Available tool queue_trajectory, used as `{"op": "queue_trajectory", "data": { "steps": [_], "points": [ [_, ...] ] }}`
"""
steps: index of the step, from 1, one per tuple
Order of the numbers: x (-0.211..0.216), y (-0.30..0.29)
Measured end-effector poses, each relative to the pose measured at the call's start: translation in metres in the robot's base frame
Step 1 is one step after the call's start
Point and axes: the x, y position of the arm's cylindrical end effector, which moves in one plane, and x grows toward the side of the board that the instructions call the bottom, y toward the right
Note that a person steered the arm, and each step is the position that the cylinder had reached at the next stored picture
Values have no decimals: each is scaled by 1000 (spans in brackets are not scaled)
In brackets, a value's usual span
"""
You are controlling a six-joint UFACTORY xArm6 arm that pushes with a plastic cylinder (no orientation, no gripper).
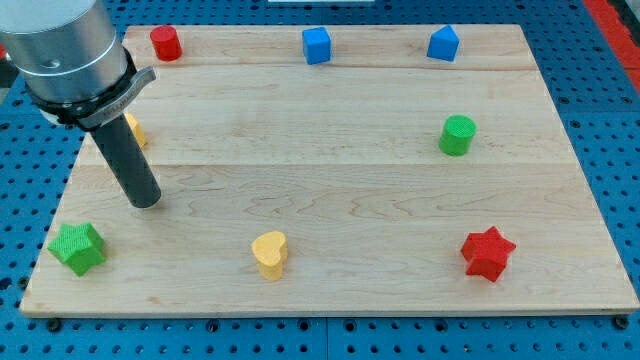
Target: Push the green circle below the blue triangle
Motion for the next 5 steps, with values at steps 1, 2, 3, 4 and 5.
{"op": "queue_trajectory", "data": {
  "steps": [1, 2, 3, 4, 5],
  "points": [
    [0, 0],
    [0, 0],
    [1, 0],
    [1, -4],
    [-1, 8]
  ]
}}
